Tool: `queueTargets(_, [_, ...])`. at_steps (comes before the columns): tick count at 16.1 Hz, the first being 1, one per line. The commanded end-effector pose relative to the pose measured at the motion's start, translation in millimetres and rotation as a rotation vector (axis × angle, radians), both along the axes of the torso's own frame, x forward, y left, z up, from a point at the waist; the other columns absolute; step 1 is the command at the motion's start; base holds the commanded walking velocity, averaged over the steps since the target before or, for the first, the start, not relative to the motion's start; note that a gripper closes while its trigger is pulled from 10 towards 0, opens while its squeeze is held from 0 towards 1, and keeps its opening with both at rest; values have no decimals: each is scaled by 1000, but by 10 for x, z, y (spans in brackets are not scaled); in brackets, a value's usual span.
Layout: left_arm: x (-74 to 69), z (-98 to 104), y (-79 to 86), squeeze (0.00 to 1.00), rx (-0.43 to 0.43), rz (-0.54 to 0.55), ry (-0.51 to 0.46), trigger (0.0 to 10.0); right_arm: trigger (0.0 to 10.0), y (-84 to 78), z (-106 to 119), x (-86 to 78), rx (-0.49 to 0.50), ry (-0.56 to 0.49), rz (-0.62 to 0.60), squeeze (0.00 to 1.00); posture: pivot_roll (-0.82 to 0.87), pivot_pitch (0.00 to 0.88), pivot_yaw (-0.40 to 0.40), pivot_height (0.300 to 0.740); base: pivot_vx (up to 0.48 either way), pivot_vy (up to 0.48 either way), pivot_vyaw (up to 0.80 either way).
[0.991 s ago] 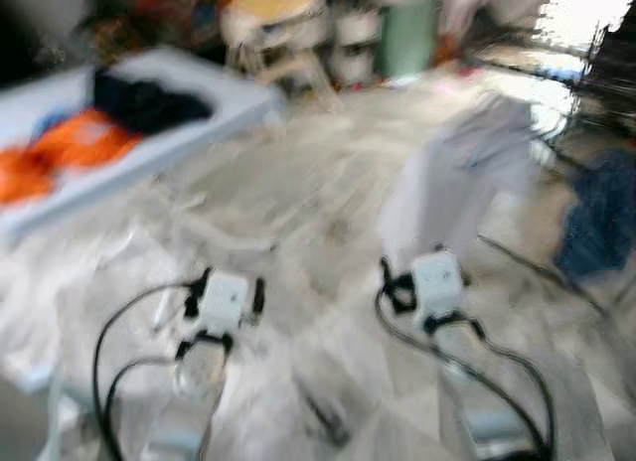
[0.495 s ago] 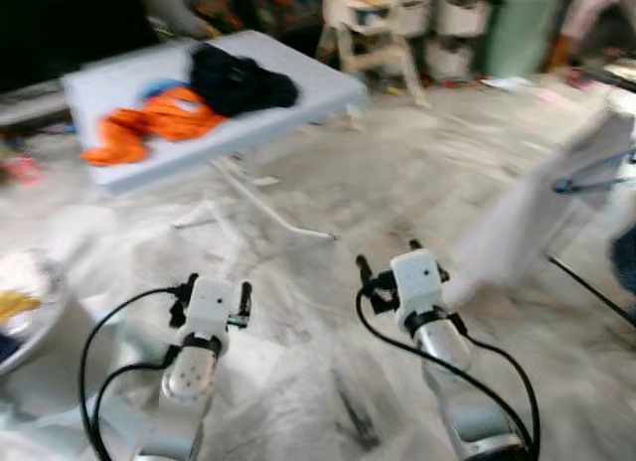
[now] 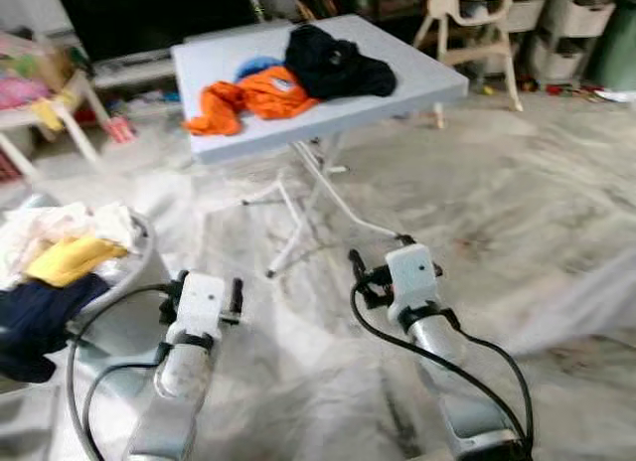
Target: Hang hanger
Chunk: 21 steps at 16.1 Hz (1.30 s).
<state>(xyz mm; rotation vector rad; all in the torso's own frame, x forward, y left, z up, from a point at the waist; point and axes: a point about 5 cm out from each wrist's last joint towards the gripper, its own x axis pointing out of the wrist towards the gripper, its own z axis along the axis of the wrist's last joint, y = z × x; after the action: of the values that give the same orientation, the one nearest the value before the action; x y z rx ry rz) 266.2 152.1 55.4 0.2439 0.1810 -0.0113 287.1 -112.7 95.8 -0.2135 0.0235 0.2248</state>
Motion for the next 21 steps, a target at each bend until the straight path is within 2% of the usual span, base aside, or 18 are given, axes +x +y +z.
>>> queueTargets(1, [0,3,59,0,19,6,4,10000,10000,8,31,9,21,-9,-5,0,-59,0,75,740,0,480,0])
queueTargets(10, [19,13,51,0,16,9,2,10000,10000,9,44,15,26,-20,-1,0,-55,0,71,740,0,480,0])
queueTargets(13, [0,5,104,0,-18,18,2,10000,10000,19,43,25,25,-22,12,0,-48,0,57,740,0,480,0])
queueTargets(17, [-71,66,202,0,-113,18,-44,10000,10000,51,74,49,20,-35,50,0,-34,0,40,740,0,0,0])
queueTargets(21, [-81,76,235,0,-140,19,-54,10000,10000,88,63,44,24,-33,61,0,-27,0,39,740,63,0,800])
